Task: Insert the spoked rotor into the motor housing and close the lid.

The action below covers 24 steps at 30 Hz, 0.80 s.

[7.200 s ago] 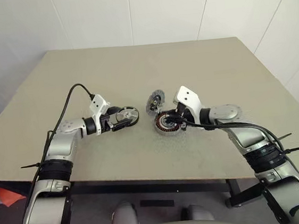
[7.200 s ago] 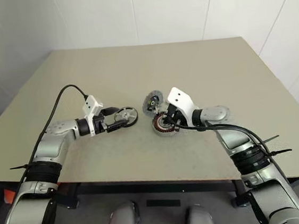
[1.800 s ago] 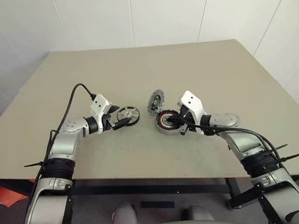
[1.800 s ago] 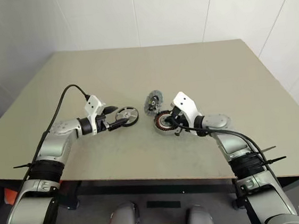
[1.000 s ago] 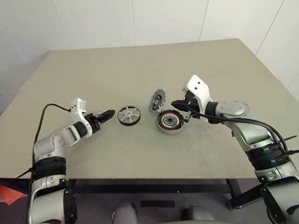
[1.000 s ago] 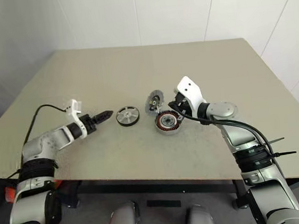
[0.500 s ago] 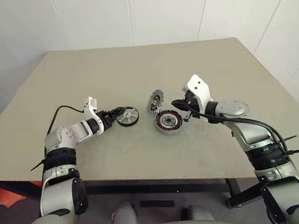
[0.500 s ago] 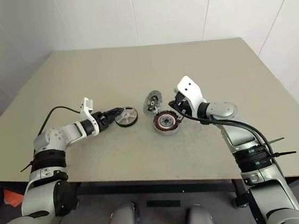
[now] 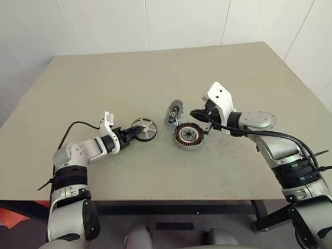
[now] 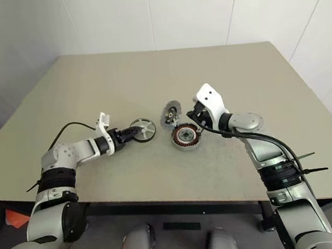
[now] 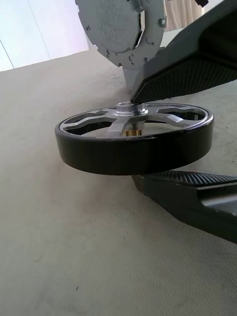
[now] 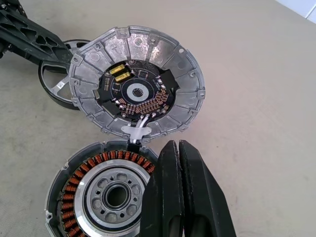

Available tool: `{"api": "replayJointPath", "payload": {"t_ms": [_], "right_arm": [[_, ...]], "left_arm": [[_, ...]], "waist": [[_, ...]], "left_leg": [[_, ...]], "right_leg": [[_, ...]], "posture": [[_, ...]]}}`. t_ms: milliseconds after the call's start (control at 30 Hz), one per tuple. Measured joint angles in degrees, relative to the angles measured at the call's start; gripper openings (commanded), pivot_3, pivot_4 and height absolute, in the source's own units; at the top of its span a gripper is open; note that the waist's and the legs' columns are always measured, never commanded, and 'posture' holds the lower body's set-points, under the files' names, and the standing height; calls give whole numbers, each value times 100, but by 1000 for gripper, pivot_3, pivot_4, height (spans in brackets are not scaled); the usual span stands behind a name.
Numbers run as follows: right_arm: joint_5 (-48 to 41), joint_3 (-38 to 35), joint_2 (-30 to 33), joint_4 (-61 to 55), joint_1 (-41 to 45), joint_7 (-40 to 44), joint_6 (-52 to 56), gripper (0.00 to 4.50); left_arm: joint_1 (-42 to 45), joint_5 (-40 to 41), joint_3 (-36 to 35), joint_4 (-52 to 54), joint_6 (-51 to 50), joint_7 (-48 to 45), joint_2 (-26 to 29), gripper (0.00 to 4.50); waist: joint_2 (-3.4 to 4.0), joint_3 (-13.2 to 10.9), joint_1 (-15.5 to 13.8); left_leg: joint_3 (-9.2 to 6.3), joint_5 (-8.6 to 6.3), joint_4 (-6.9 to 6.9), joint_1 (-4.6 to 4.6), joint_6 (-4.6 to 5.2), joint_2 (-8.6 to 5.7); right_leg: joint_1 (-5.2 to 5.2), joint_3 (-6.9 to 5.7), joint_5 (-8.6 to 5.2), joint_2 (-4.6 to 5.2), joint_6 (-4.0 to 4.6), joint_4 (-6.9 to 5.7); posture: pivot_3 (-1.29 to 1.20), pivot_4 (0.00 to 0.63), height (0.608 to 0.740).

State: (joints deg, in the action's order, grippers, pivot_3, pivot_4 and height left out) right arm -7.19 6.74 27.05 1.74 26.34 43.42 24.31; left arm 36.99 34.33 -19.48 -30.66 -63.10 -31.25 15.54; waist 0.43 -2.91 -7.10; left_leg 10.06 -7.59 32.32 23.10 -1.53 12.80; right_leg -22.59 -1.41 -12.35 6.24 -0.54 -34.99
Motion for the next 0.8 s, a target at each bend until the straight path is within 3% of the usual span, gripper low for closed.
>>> {"api": "replayJointPath", "payload": {"t_ms": [67, 300, 600, 800], "right_arm": [[0, 0, 0, 1, 0, -2, -4, 0], [7, -1, -19, 113, 67, -142, -11, 0], [65, -70, 103, 530, 182, -349, -110, 0], [199, -237, 344, 989, 302, -579, -212, 0]], "left_arm": [[-12, 15, 0, 7, 0, -5, 0, 2298], [-35, 234, -53, 149, 18, -193, 21, 768], [-130, 468, -303, 195, -45, -187, 221, 768], [-181, 1241, -961, 265, -958, -278, 516, 768]], "waist": [[0, 0, 1], [0, 0, 11], [2, -1, 34], [2, -2, 11]], "left_leg": [[0, 0, 0, 0, 0, -1], [0, 0, 0, -3, 0, 0], [0, 0, -3, 0, -1, 1], [1, 0, -3, 1, 0, -1]], "right_leg": [[0, 0, 0, 0, 0, 2], [1, 0, 0, -1, 0, 2], [-2, 1, 0, -3, 0, 3], [-1, -1, 0, -2, 1, 5]], "posture": [[0, 0, 740], [0, 0, 740], [0, 0, 740], [0, 0, 740]]}}
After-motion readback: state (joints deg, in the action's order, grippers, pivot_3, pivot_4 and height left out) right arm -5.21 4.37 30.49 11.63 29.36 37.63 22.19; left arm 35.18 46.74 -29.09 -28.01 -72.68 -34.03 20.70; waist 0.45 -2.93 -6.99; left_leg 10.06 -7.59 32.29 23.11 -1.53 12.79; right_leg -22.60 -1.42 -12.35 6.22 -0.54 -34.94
